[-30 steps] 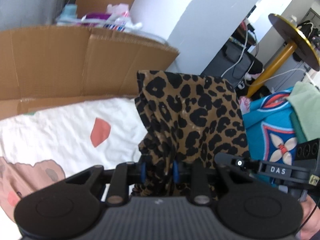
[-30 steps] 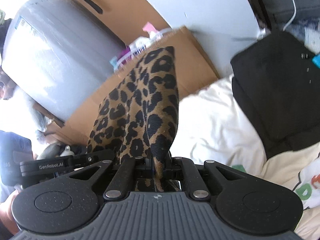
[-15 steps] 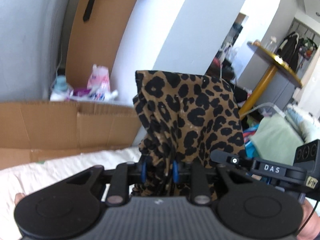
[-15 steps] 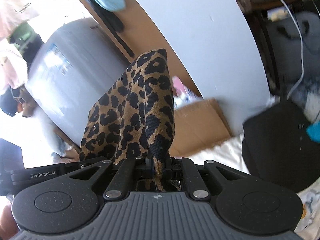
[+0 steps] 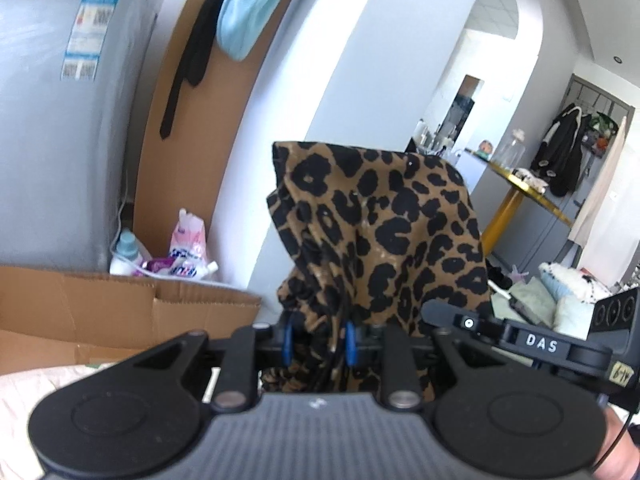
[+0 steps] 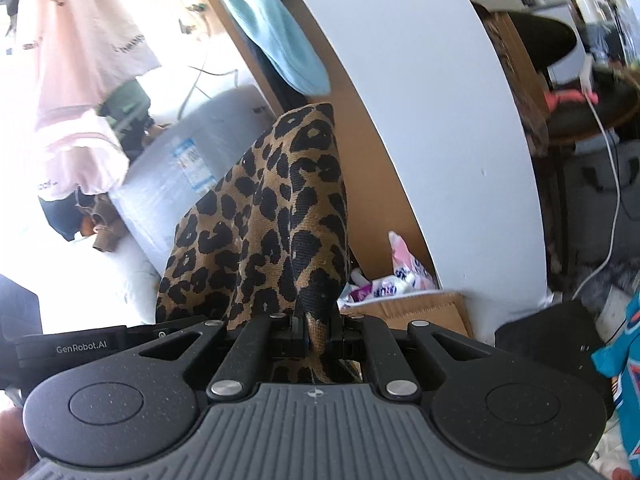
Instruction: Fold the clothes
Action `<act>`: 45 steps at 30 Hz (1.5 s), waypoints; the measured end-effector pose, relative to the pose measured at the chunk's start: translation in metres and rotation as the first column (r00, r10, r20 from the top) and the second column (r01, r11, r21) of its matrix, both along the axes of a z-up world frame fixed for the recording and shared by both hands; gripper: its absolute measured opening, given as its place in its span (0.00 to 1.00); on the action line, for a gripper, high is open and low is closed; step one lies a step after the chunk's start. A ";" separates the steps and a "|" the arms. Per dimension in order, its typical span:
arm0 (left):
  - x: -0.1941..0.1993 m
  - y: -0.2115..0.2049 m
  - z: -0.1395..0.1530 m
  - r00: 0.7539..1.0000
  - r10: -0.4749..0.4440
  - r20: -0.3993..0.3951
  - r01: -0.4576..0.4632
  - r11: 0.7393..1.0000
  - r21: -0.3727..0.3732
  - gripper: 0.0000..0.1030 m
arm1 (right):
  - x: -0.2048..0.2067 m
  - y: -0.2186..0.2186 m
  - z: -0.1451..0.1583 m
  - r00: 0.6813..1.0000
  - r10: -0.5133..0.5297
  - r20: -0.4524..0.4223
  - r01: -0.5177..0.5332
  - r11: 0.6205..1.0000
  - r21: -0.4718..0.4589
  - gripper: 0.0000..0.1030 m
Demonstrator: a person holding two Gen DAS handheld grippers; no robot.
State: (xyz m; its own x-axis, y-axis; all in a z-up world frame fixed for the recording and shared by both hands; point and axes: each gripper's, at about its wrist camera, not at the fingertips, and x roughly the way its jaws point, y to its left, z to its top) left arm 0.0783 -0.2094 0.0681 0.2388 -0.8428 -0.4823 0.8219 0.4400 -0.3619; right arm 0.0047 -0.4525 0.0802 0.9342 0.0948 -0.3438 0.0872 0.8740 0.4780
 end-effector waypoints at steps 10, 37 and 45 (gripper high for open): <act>-0.031 0.013 0.047 0.999 -0.004 0.034 0.006 0.997 -0.072 0.25 | -0.041 0.013 0.070 0.999 0.022 0.042 -0.018 0.996 -0.091 0.05; -0.094 -0.023 0.053 0.988 -0.118 0.096 0.129 0.984 -0.118 0.25 | -0.126 -0.025 0.111 0.994 -0.051 0.101 0.066 0.986 -0.152 0.06; -0.073 -0.047 0.012 0.987 -0.148 0.060 0.153 0.985 -0.081 0.25 | -0.104 -0.039 0.066 0.994 -0.098 0.054 0.105 0.981 -0.162 0.06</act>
State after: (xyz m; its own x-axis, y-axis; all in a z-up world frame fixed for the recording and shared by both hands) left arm 0.0055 -0.2562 0.0800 0.1297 -0.9084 -0.3975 0.8957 0.2793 -0.3459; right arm -0.0993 -0.4917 0.1465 0.9511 -0.0556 -0.3040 0.1612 0.9285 0.3345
